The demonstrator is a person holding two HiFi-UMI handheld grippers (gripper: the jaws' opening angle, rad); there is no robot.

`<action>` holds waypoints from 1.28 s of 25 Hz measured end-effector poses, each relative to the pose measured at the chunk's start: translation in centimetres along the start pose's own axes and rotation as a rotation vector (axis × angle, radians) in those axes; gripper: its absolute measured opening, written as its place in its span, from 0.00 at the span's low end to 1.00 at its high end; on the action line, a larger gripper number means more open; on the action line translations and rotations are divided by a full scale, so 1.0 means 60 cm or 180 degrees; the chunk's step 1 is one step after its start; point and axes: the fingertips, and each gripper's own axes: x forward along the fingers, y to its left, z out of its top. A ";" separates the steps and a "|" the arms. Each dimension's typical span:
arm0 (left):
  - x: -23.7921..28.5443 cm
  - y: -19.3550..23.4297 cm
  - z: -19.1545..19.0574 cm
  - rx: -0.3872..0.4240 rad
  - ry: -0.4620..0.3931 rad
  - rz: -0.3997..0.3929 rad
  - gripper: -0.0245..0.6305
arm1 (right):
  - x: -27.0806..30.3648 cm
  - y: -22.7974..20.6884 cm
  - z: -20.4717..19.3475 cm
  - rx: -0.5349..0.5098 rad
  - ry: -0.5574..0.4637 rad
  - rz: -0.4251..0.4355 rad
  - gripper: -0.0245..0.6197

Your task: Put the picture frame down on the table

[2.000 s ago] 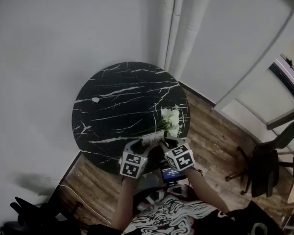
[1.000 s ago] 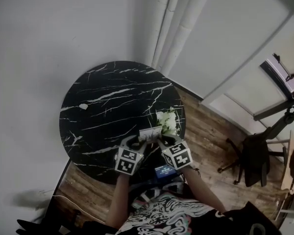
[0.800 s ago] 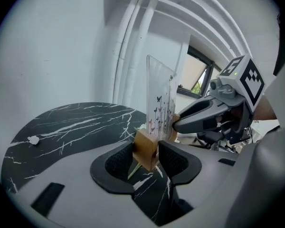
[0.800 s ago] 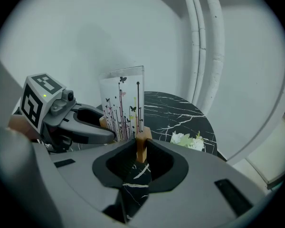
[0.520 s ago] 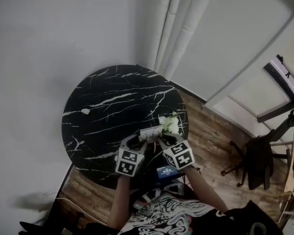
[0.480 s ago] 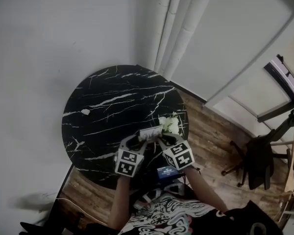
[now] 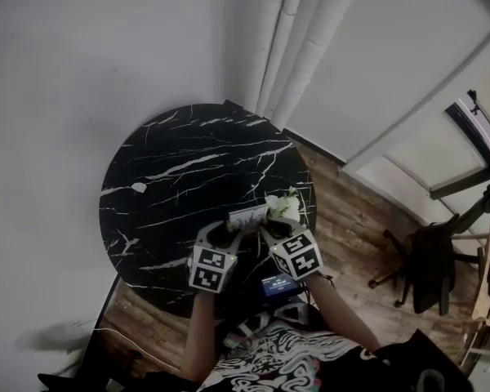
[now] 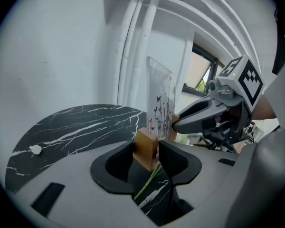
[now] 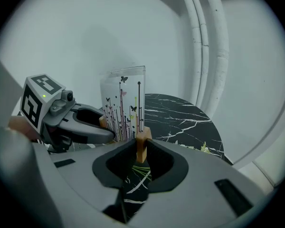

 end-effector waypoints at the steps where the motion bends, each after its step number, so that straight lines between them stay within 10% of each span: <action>1: 0.003 0.003 -0.001 -0.0015 0.0003 0.0000 0.31 | 0.004 -0.002 0.001 -0.0007 0.0003 0.0002 0.15; 32: 0.097 0.070 -0.065 -0.0395 0.0310 -0.0103 0.31 | 0.128 -0.041 -0.036 0.0039 0.0423 0.0182 0.15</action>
